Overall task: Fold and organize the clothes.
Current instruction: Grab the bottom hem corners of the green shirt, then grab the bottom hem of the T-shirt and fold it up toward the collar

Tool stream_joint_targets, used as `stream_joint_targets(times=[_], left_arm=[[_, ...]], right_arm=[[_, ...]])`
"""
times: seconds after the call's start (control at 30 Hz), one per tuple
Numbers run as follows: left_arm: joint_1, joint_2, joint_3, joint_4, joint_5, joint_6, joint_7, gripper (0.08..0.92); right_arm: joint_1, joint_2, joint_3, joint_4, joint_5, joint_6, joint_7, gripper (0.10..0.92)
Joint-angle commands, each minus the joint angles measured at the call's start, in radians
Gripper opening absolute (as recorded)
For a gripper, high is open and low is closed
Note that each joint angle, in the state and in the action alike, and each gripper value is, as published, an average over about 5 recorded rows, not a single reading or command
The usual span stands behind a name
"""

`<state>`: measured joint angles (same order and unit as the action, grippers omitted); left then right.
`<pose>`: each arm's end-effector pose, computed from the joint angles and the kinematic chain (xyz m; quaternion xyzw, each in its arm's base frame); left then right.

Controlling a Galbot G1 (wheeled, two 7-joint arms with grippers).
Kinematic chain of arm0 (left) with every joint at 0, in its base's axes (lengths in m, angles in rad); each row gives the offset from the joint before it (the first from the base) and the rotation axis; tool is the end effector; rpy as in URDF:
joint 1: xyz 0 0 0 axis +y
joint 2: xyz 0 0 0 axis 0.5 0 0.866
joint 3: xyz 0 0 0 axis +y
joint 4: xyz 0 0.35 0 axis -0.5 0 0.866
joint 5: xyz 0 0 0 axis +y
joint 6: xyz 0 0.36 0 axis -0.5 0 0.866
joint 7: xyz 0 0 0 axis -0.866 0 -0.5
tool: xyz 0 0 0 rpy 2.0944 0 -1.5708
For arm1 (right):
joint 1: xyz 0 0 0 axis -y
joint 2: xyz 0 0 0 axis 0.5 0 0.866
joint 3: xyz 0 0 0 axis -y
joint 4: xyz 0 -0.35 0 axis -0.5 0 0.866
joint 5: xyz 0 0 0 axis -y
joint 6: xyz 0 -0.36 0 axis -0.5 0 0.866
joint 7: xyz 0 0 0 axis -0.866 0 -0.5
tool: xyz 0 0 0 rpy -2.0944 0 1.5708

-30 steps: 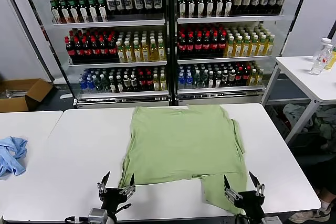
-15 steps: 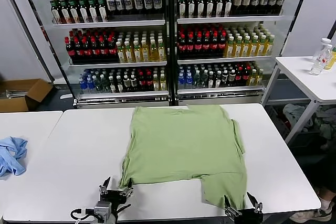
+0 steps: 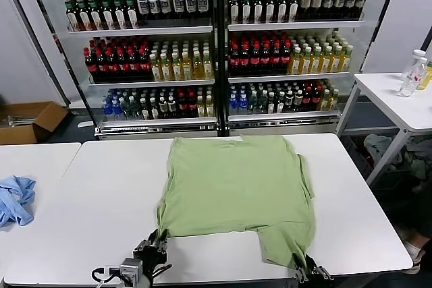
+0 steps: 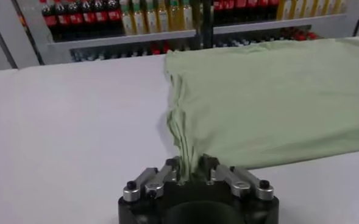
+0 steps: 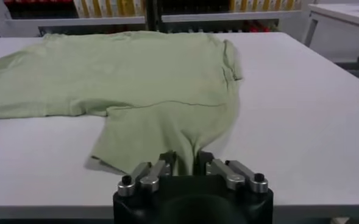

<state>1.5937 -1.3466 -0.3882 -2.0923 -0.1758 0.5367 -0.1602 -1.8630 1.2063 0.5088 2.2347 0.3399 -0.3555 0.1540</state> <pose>0.1729 -0.0031 -0.3109 -0.0388 -0.9556 -0.0287 0.2908 0.1060 -0.0418 -0.2896 0.0441 -0.9618 0.0026 0.2702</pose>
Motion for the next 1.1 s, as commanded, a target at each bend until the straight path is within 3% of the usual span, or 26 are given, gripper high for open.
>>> stream_joint_targets(times=[0.03,0.17,0.4,0.77,1.1], left_arm=[[0.007,0.003,-0.010,-0.054,-0.062,-0.054,0.034,0.194],[0.011,0.013,-0.032,-0.099,-0.088,-0.097,0.049,0.103],[-0.026,0.034,-0.071,-0.110,-0.169,-0.133,0.074,0.084],[-0.249,0.037,-0.059,0.089,-0.223,-0.131,0.086,0.084],[-0.388,0.022,0.001,0.227,-0.151,-0.131,0.081,0.084]], right_arm=[[-0.001,-0.006,0.009,0.023,0.012,0.048,-0.012,0.121],[0.013,-0.025,0.033,0.069,0.018,0.079,-0.020,0.106],[0.159,-0.081,0.075,0.075,0.108,0.084,-0.013,0.106],[0.503,-0.190,0.009,-0.156,0.203,0.061,0.006,0.106],[0.708,-0.211,-0.113,-0.347,0.152,0.020,-0.022,0.106]])
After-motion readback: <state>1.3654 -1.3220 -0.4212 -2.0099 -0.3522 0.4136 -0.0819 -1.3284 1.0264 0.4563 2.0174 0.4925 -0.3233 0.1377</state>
